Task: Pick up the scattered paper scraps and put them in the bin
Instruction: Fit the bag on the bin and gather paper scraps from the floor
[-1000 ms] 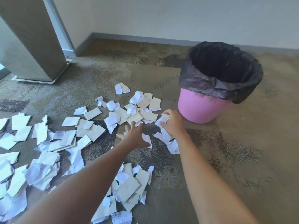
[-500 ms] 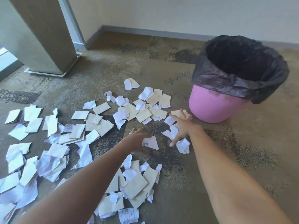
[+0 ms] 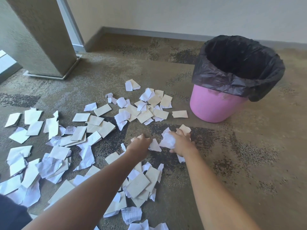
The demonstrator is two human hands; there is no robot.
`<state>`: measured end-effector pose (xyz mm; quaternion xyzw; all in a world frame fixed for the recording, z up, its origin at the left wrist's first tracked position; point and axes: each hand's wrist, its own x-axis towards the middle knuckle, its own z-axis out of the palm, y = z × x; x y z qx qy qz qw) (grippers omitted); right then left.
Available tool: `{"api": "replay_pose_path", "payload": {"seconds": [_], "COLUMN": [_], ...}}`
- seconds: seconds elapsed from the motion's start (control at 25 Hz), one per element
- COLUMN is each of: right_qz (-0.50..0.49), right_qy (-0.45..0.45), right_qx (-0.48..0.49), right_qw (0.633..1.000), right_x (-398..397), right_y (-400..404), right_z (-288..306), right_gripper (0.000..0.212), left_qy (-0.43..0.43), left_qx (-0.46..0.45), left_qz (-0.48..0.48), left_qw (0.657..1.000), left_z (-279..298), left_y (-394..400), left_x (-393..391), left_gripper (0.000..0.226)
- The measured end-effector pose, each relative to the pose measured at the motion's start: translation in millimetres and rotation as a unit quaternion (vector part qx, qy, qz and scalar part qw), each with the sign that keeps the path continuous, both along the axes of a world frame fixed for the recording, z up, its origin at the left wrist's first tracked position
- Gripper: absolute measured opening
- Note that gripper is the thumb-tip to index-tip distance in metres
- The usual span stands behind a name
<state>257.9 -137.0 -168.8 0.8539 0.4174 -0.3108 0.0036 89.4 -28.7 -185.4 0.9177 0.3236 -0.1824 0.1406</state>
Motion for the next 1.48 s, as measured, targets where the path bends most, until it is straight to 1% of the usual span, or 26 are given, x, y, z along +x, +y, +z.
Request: {"api": "replay_pose_path", "payload": {"seconds": [0.12, 0.2, 0.32, 0.4, 0.48, 0.56, 0.64, 0.68, 0.72, 0.8, 0.84, 0.92, 1.04, 1.12, 1.2, 1.28, 1.32, 1.4, 1.48], "right_qz": [-0.028, -0.028, -0.010, -0.005, -0.039, -0.090, -0.153, -0.171, -0.177, -0.190, -0.210, -0.264, -0.273, -0.268, -0.309, -0.333, -0.325, -0.310, -0.339], "right_qy": [-0.048, -0.093, -0.130, -0.130, -0.095, -0.030, 0.049, 0.075, 0.088, 0.084, 0.082, 0.085, 0.079, 0.080, 0.104, 0.098, 0.078, 0.038, 0.049], "right_qx": [0.040, 0.061, 0.112, 0.144, 0.174, 0.192, 0.210, 0.221, 0.233, 0.243, 0.228, 0.179, 0.127, 0.120, 0.128, 0.131, 0.124, 0.128, 0.137], "right_qw": [0.998, 0.993, 0.985, 0.981, 0.979, 0.977, 0.964, 0.957, 0.952, 0.948, 0.947, 0.944, 0.950, 0.953, 0.937, 0.929, 0.934, 0.941, 0.929], "right_x": [-19.1, -29.7, -31.3, -25.3, -18.0, -12.6, -5.6, -0.5, 5.1, 16.8, 21.3, 20.8, -7.4, -31.4, -52.8, -66.5, -70.9, -75.2, -77.0], "right_y": [-10.0, -14.8, -17.0, -19.4, -23.3, -26.3, -26.4, -26.2, -26.3, -26.4, -26.6, -24.8, -10.5, 4.1, 16.4, 22.8, 23.8, 26.4, 28.8], "right_z": [-4.4, -5.2, -4.1, -4.6, -6.0, -6.5, -1.3, 2.9, 7.7, 12.2, 12.8, 11.0, 8.9, 7.4, 8.0, 8.2, 8.6, 6.4, 5.5], "right_gripper": [0.066, 0.057, 0.043, 0.037, 0.032, 0.027, 0.022, 0.019, 0.015, 0.005, 0.005, 0.021, 0.036, 0.045, 0.056, 0.076, 0.082, 0.079, 0.074], "left_qy": [0.025, 0.022, 0.009, -0.015, -0.057, -0.122, -0.191, -0.222, -0.246, -0.279, -0.291, -0.313, -0.340, -0.352, -0.370, -0.392, -0.400, -0.414, -0.420], "left_qx": [0.072, 0.104, 0.118, 0.119, 0.097, 0.046, 0.005, -0.005, -0.011, -0.022, -0.028, -0.047, -0.092, -0.115, -0.131, -0.155, -0.166, -0.182, -0.188], "left_qz": [-0.053, -0.083, -0.091, -0.080, -0.035, 0.065, 0.160, 0.193, 0.215, 0.243, 0.252, 0.276, 0.303, 0.311, 0.314, 0.324, 0.329, 0.335, 0.330], "left_qw": [0.996, 0.991, 0.989, 0.990, 0.993, 0.989, 0.968, 0.956, 0.945, 0.929, 0.923, 0.908, 0.886, 0.875, 0.865, 0.847, 0.839, 0.827, 0.824], "left_z": [-2.2, 0.7, 10.5, 19.1, 32.2, 50.0, 68.3, 77.0, 83.8, 95.3, 99.0, 104.8, 108.7, 110.1, 112.6, 116.1, 118.5, 125.6, 134.8], "left_y": [-6.6, -10.8, -17.0, -15.4, -6.5, 6.5, 20.3, 26.1, 31.5, 37.8, 39.0, 37.3, 30.6, 24.4, 19.5, 16.4, 15.6, 14.0, 13.9], "left_x": [-3.3, -5.2, -7.4, -8.3, -8.2, -6.5, -4.1, -3.1, -2.3, 1.3, 4.0, 11.2, 26.6, 35.7, 43.5, 49.3, 51.4, 54.4, 57.3], "left_gripper": [0.046, 0.033, 0.019, 0.021, 0.028, 0.032, 0.037, 0.038, 0.038, 0.037, 0.037, 0.035, 0.035, 0.034, 0.033, 0.032, 0.031, 0.027, 0.028]}}
